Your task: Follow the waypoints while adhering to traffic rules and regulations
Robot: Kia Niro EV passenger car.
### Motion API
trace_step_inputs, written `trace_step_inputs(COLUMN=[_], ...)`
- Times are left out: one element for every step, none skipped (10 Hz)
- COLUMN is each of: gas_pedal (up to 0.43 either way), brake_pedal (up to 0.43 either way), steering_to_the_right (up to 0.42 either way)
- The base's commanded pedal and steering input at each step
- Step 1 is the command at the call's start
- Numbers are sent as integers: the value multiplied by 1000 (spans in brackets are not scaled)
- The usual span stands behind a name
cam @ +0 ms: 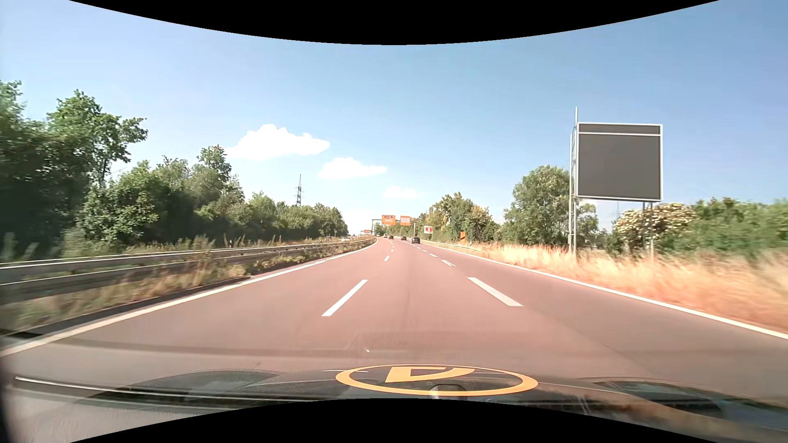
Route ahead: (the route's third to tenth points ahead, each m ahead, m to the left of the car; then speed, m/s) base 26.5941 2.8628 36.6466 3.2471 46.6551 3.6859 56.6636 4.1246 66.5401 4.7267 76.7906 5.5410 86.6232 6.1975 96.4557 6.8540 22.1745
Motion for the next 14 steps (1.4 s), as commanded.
trace_step_inputs(gas_pedal=[240, 240, 240, 240, 240, 240, 240, 240, 248, 248, 248, 248, 248, 248], brake_pedal=[0, 0, 0, 0, 0, 0, 0, 0, 0, 0, 0, 0, 0, 0], steering_to_the_right=[-4, -5, -5, -5, -5, -5, -5, -5, -5, -5, -6, -6, -7, -6])
